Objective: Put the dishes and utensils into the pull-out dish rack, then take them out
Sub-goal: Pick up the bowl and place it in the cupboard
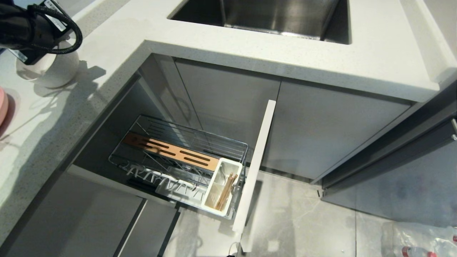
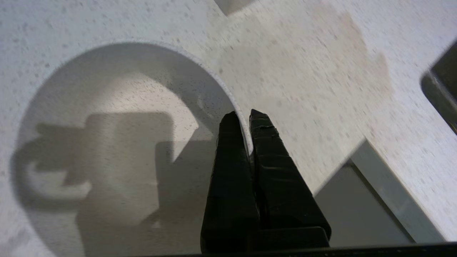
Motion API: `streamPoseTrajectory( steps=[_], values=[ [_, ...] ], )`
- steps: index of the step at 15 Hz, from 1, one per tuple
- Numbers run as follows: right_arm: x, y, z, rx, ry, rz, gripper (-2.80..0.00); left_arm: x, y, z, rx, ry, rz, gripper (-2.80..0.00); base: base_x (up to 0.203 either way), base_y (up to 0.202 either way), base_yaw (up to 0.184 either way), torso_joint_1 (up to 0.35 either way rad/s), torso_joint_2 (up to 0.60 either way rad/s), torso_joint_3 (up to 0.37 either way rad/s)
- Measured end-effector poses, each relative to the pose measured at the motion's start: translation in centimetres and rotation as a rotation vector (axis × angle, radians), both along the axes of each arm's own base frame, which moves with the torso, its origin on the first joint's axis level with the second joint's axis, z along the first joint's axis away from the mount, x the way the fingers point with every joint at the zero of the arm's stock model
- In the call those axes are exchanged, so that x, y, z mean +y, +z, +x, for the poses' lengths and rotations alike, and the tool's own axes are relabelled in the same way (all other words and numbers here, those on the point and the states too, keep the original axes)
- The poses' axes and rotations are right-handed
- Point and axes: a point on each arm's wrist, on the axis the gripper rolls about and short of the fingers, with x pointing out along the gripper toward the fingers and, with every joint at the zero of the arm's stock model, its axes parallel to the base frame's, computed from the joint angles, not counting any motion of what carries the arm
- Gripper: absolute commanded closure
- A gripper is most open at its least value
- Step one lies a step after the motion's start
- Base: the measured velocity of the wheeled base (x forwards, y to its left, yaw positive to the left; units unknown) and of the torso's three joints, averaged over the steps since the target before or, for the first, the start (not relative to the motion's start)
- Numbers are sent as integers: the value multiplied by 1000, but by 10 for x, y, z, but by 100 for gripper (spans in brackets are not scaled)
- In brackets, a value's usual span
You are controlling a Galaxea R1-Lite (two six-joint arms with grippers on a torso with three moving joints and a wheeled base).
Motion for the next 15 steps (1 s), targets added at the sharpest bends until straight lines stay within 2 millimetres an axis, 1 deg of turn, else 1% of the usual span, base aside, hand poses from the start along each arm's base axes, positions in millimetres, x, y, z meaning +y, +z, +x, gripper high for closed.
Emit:
streamPoseTrajectory(
  steps=[3,5,7,9,11,12,14,15],
  values=[
    [0,0,0,0,0,0,0,-12,12,-35,4,-88,-2,0,0,0,0,0,0,0],
    [0,0,0,0,0,0,0,-20,23,-69,-13,-212,-2,0,0,0,0,0,0,0],
    [0,0,0,0,0,0,0,-27,29,-99,-13,-346,10,0,0,0,0,0,0,0],
    [0,0,0,0,0,0,0,-33,30,-125,16,-429,40,0,0,0,0,0,0,0],
    [0,0,0,0,0,0,0,-34,25,-154,89,-499,77,0,0,0,0,0,0,0],
    [0,0,0,0,-1,0,0,-34,24,-165,98,-533,79,0,0,0,0,0,0,0],
    [0,0,0,0,0,0,0,-37,24,-182,61,-619,16,0,0,0,0,0,0,0],
    [0,0,0,0,0,0,0,-40,22,-185,42,-650,-37,0,0,0,0,0,0,0]
  ],
)
